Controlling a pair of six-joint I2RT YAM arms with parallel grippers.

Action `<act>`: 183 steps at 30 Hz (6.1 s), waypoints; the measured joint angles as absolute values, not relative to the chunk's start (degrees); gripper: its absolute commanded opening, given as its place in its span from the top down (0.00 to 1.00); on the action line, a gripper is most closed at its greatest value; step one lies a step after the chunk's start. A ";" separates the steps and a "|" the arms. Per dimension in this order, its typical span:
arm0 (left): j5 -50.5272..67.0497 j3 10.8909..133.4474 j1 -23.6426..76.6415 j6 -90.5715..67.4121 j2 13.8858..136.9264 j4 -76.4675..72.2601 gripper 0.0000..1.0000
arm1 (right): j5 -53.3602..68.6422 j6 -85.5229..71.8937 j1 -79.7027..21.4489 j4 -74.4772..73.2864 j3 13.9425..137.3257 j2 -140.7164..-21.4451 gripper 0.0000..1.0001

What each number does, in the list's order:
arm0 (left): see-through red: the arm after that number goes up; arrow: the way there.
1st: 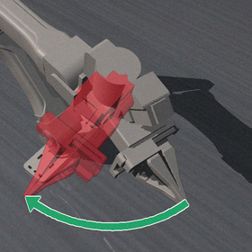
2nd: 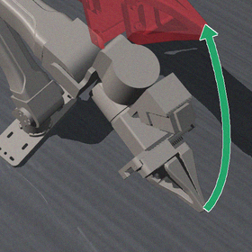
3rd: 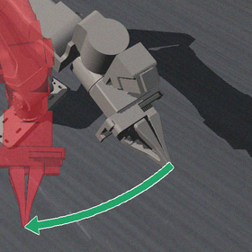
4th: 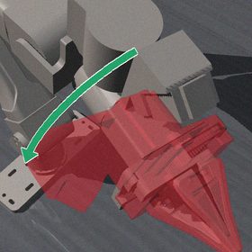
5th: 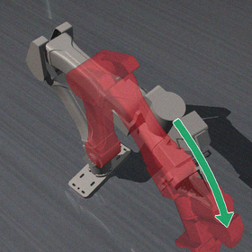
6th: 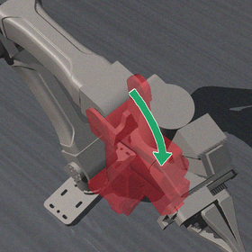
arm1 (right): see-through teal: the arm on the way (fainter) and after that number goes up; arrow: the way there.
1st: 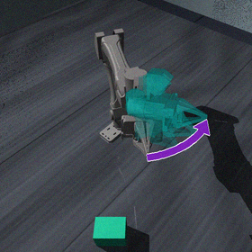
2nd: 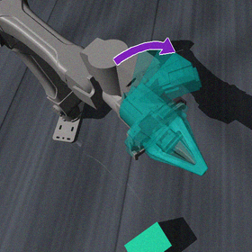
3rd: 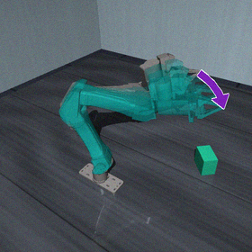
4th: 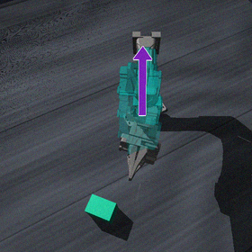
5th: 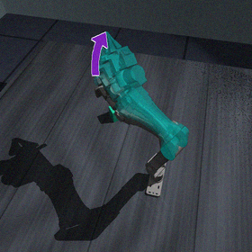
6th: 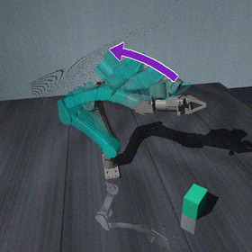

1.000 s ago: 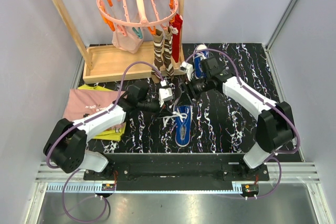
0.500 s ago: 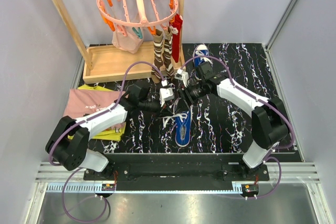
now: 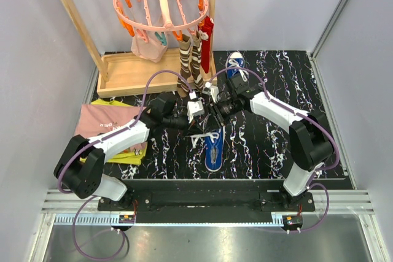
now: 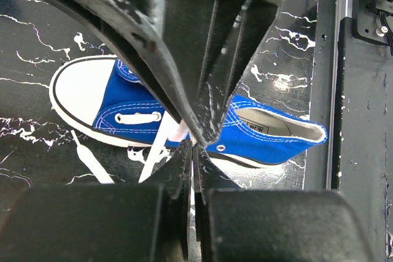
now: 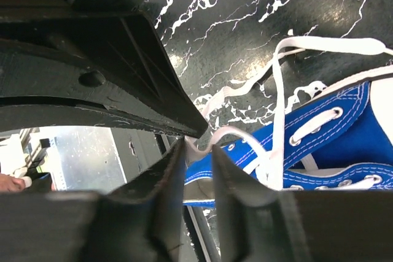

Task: Tie the shoes

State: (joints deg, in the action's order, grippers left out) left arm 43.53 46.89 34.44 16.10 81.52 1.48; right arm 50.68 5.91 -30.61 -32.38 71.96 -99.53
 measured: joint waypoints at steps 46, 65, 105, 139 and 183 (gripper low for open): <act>32.12 60.95 31.92 78.54 99.00 33.01 0.54 | 47.13 7.64 -30.00 -32.86 65.63 -96.60 1.00; 28.36 65.54 34.61 87.29 104.01 37.58 0.81 | 47.13 7.75 -29.21 -32.88 65.63 -96.60 1.00; 44.25 71.42 46.78 44.51 90.02 49.47 1.00 | 43.68 6.31 -28.91 -32.10 67.24 -96.60 1.00; 41.74 55.42 49.17 21.56 83.02 13.69 0.42 | 46.24 10.11 -28.53 -31.18 67.20 -96.62 1.00; 47.33 52.84 37.01 18.02 88.07 2.04 0.89 | 47.90 8.49 -28.32 -31.22 65.43 -93.17 1.00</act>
